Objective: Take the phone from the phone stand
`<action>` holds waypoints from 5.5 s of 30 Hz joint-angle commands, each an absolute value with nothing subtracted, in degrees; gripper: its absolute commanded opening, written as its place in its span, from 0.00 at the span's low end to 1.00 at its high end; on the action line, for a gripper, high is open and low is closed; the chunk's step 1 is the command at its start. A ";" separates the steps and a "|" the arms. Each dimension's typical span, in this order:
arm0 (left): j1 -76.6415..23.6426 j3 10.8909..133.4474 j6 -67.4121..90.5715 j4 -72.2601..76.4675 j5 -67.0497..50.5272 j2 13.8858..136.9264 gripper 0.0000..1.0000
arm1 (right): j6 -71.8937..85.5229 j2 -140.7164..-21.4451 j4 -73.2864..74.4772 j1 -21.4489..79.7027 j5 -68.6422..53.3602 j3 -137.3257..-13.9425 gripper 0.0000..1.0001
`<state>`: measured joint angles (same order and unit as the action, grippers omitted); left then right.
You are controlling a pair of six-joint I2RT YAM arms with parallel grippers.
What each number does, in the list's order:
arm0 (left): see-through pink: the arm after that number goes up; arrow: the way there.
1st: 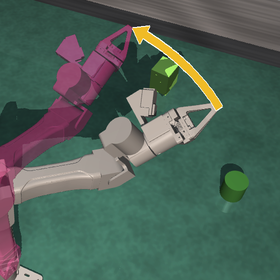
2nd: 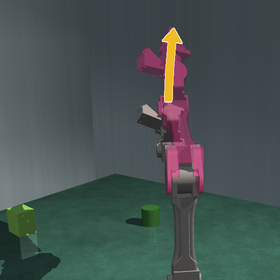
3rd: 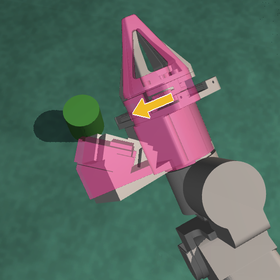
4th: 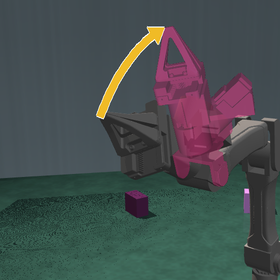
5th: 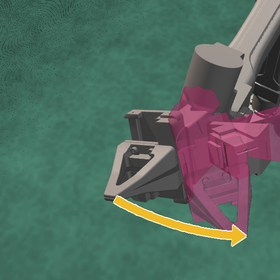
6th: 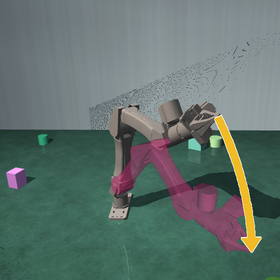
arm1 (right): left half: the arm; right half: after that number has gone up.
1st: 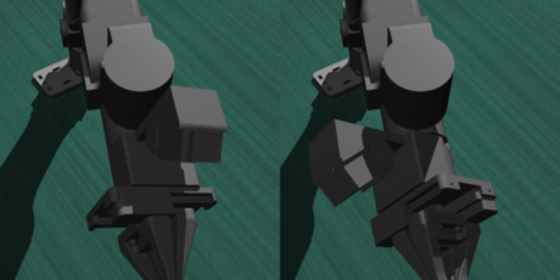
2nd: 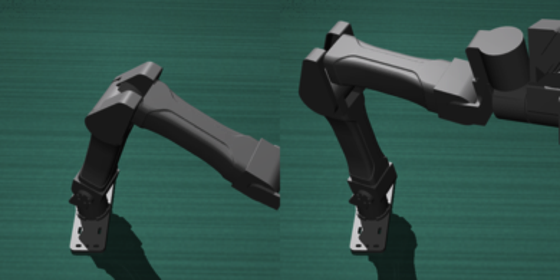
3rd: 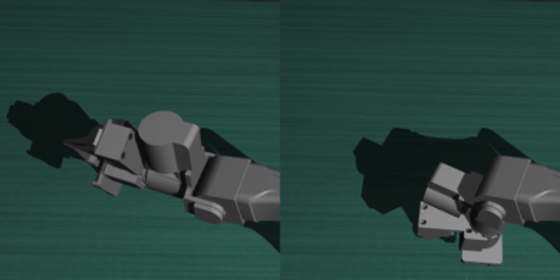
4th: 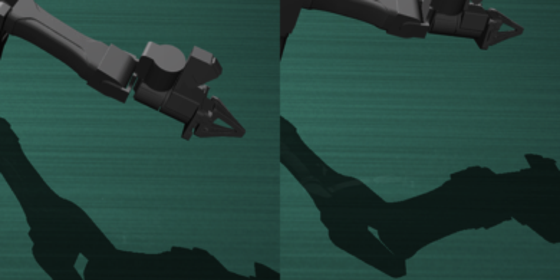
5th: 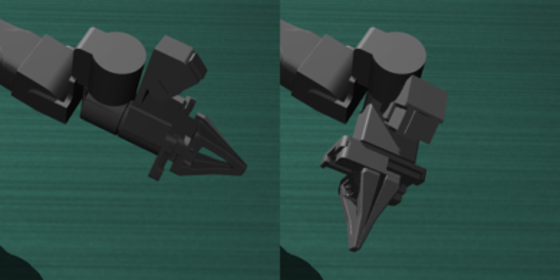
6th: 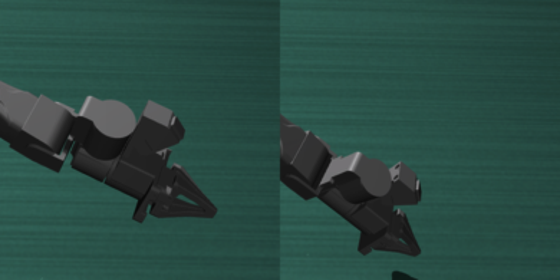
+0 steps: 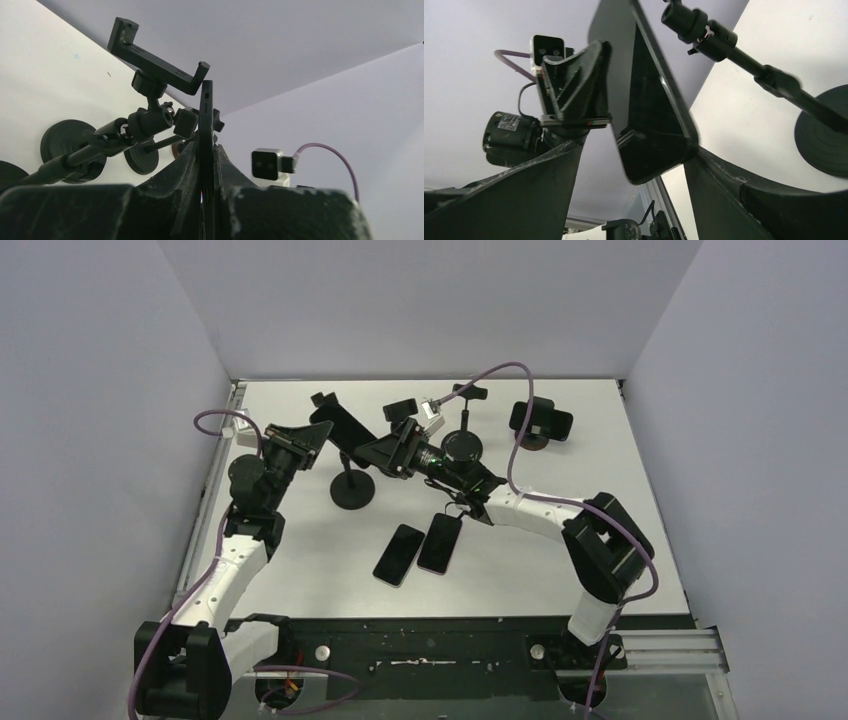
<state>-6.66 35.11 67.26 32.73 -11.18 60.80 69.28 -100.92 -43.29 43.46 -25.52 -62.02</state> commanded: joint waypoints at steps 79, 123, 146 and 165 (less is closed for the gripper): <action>-18.63 41.98 72.16 41.39 -11.08 50.69 0.00 | 69.79 -85.10 -60.19 47.22 -24.71 -58.82 0.02; -42.72 83.05 5.22 -27.00 -47.76 67.12 0.77 | -1.02 -54.93 52.66 46.65 -33.50 -80.49 0.00; -50.64 79.68 -6.48 -37.09 -40.22 67.88 0.45 | -4.04 -57.60 53.42 49.31 -33.76 -83.51 0.00; -49.03 67.91 4.91 -14.26 -46.50 60.32 0.00 | 0.63 -54.15 41.46 49.39 -40.90 -78.77 0.75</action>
<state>-50.15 69.56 -1.52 -28.42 -45.65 64.36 -2.92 -56.64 50.85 49.19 -39.64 -80.01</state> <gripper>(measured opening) 0.087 0.679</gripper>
